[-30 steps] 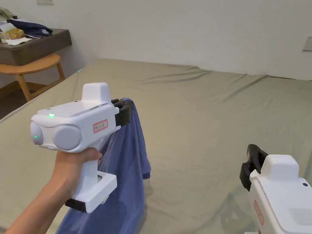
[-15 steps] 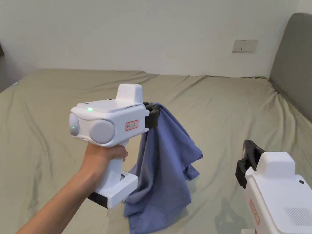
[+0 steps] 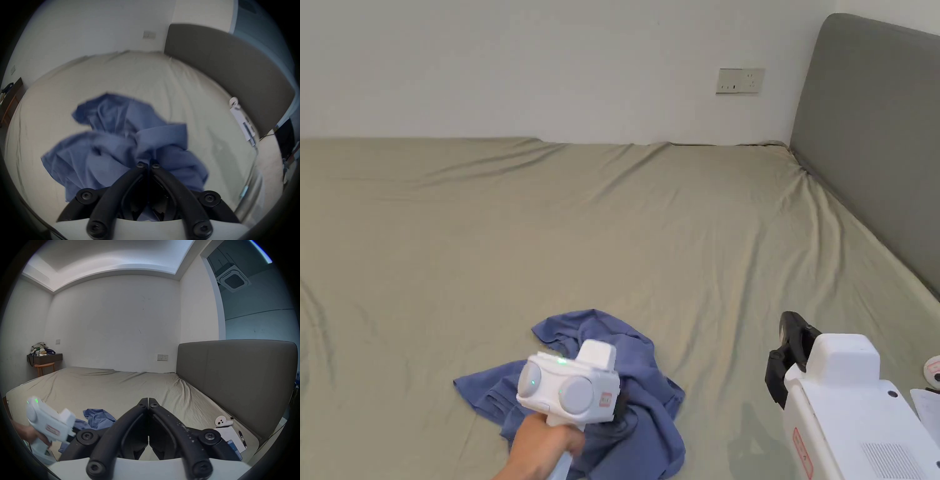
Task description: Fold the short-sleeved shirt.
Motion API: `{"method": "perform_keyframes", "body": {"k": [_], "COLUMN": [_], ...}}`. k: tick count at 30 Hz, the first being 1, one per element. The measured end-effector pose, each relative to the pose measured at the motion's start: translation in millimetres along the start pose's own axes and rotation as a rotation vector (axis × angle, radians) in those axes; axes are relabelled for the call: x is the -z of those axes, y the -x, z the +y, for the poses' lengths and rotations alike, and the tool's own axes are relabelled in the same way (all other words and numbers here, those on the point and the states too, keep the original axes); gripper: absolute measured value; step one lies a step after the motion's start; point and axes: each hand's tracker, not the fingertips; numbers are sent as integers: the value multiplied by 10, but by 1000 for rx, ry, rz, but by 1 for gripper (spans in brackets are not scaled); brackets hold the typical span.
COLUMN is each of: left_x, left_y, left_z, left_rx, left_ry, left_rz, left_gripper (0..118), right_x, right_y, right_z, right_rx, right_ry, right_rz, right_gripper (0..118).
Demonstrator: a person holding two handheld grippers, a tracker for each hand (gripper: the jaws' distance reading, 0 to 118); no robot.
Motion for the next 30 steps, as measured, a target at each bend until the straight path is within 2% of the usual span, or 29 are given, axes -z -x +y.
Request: {"method": "perform_keyframes", "body": {"k": [4,5,6,9,10,11,14,19,21,24,27,29,30], "left_x": [230,161,83,-247,-371,-539,-1060,-1797,-1986,-2152,-2218,-2233,-2244], "left_y": [31,34,53,122,156,196,298,392,428,516,614,694,722], "left_z": [-193,-217,-205,-141,-116,-82,32,59,40,-7,-87,-140,-173], "left_rx": [-1,-13,-26,-66,-92,-123,-169,-114,-69,-6,4,-9,-17], "left_ry": [65,37,4,-110,-164,-228,-435,-808,-902,-936,-942,-943,-947], "left_rz": [57,58,51,20,5,-13,2,192,286,416,463,474,474], "left_gripper": [1,6,15,93,116,118,116,116,116,109,85,46,46], "right_x": [-8,-9,-10,-21,-22,-25,-29,-47,-46,-37,-24,-19,-16], "right_y": [-25,-30,-34,-29,-23,-15,15,104,134,167,208,234,245], "right_z": [-37,-38,-36,-5,15,37,118,321,398,477,526,544,551], "right_rx": [-4,-6,-7,-4,-3,-2,9,18,21,28,27,28,29], "right_ry": [14,16,18,13,10,5,-16,-60,-74,-98,-113,-121,-124], "right_rz": [-5,-7,-8,-10,-9,-9,-9,-5,-3,2,3,5,6], "right_gripper": [1,1,1,1,1,1,1,1,1,1,1,1,1]}}
